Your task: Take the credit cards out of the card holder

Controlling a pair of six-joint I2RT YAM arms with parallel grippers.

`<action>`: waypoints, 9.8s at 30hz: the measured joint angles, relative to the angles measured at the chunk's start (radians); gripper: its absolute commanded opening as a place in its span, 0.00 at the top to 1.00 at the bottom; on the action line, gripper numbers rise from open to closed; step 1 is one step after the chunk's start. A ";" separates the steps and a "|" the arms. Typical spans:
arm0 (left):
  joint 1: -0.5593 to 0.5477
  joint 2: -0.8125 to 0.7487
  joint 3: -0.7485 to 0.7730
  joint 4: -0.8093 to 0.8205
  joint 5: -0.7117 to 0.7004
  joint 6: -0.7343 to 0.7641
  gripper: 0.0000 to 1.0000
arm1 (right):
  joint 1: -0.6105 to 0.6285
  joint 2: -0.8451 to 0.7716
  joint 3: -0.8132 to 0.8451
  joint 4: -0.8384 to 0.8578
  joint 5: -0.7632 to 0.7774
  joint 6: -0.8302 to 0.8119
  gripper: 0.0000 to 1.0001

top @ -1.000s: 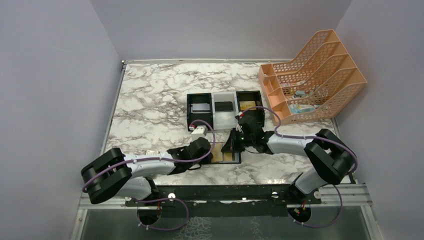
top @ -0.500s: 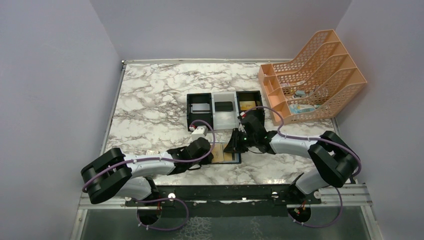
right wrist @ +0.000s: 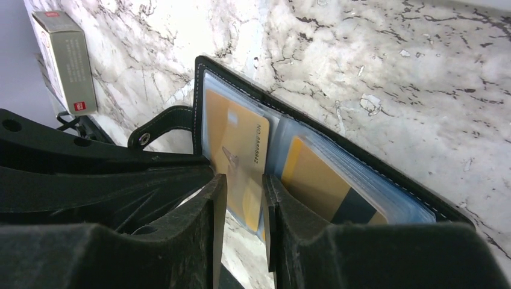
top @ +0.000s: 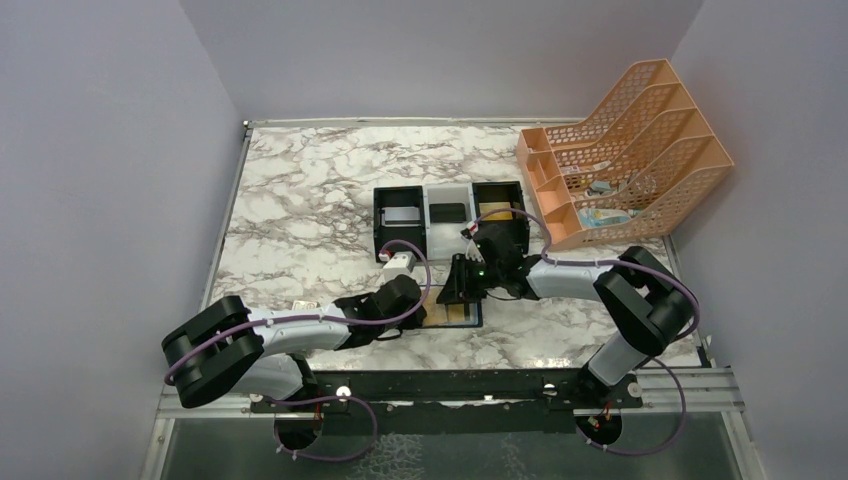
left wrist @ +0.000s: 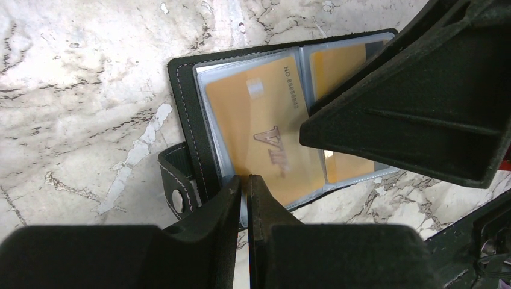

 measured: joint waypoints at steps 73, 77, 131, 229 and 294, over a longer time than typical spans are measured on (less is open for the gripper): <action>-0.020 -0.174 -0.087 0.024 0.027 -0.036 0.80 | -0.020 0.023 0.013 -0.002 -0.171 -0.082 0.85; -0.016 -0.161 -0.058 -0.019 0.010 0.000 0.77 | -0.020 0.018 0.027 -0.054 -0.127 -0.108 0.79; 0.080 0.007 -0.021 0.031 0.087 0.124 0.92 | 0.094 -0.005 0.049 -0.120 0.151 0.040 0.90; -0.118 0.061 0.063 -0.041 0.043 0.006 0.93 | -0.149 -0.082 -0.125 -0.100 -0.383 -0.239 0.99; -0.124 -0.003 0.043 -0.099 0.021 -0.011 0.96 | -0.097 -0.281 -0.259 0.037 -0.151 0.001 0.97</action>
